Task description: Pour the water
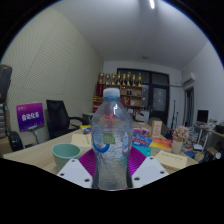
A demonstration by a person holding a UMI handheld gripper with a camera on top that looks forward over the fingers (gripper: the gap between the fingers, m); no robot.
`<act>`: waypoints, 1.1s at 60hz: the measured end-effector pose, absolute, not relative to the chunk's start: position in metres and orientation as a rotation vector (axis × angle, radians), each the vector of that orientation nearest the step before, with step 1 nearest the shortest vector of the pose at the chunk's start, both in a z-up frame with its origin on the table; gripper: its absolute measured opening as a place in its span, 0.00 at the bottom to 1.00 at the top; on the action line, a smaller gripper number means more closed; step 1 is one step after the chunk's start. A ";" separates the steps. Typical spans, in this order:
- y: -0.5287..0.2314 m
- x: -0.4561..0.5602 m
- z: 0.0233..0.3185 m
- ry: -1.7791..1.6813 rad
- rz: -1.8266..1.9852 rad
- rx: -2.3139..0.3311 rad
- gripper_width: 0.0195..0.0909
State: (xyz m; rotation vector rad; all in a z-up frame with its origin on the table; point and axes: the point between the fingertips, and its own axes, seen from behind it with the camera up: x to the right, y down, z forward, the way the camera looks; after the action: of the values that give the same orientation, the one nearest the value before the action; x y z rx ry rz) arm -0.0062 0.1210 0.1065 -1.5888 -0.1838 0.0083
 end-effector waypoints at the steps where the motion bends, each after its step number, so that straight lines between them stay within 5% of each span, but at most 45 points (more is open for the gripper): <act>1: 0.123 -0.001 0.112 -0.187 0.009 -1.593 0.27; 29: 0.132 -0.001 0.073 -0.164 0.193 -1.710 0.39; 52: 0.130 0.000 0.071 -0.169 0.162 -1.729 0.43; 66: 0.131 0.007 0.076 -0.126 0.140 -1.710 0.62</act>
State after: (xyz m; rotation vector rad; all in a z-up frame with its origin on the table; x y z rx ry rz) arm 0.0075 0.1309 0.0756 -1.7099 -0.1256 0.1403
